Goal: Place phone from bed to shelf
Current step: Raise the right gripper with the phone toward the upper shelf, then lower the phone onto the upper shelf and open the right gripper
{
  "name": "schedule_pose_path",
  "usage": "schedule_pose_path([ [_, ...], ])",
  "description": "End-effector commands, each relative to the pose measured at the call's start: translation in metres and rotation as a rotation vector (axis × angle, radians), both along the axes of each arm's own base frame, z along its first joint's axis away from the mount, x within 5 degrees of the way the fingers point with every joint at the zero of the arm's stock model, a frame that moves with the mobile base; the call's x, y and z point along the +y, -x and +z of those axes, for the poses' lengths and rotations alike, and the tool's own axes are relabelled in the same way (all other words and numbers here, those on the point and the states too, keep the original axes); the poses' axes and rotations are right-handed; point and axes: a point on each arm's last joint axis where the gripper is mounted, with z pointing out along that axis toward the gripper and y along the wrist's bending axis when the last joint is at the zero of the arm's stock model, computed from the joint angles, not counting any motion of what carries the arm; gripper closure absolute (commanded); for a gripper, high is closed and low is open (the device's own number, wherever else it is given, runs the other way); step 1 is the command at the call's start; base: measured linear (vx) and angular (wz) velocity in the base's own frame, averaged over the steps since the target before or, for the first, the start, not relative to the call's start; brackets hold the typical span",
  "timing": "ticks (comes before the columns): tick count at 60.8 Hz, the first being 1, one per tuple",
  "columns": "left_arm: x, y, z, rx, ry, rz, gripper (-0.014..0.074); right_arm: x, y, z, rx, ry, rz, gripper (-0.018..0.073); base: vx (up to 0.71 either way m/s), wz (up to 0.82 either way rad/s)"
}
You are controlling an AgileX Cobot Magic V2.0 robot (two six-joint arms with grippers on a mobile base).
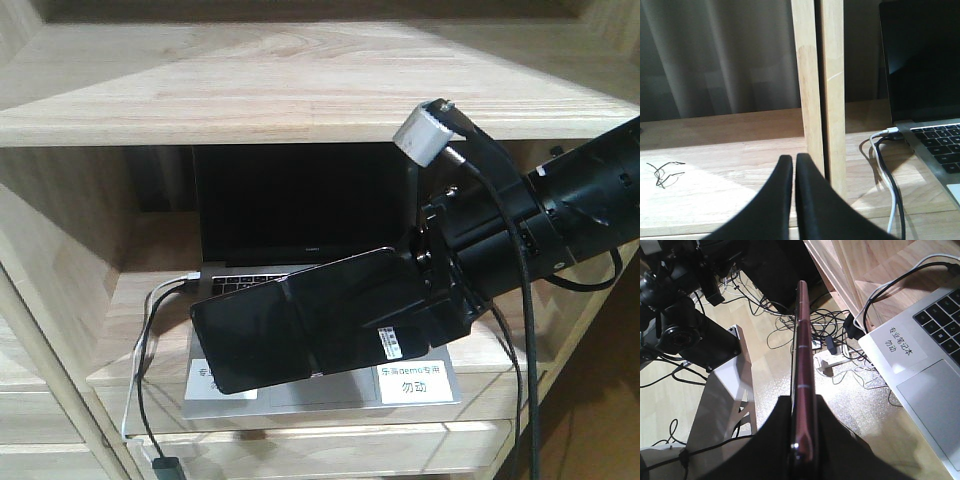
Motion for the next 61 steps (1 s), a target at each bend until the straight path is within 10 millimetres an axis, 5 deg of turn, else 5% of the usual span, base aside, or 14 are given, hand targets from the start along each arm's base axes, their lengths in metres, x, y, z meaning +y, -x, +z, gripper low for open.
schedule_pose_path([
  [1,0.000,0.001,0.016,-0.106,0.004,-0.004,0.0596,0.001,0.013,0.021,-0.002,-0.087,0.042,0.0560,0.00,0.00],
  [34,0.000,0.001,0.016,-0.106,0.004,-0.004,0.0596,-0.001,0.017,0.027,0.002,-0.100,0.027,0.0560,0.00,0.00],
  [61,0.000,0.001,0.016,-0.106,0.004,-0.004,0.0596,-0.007,0.035,0.122,-0.208,-0.221,-0.036,0.0560,0.00,0.00],
])
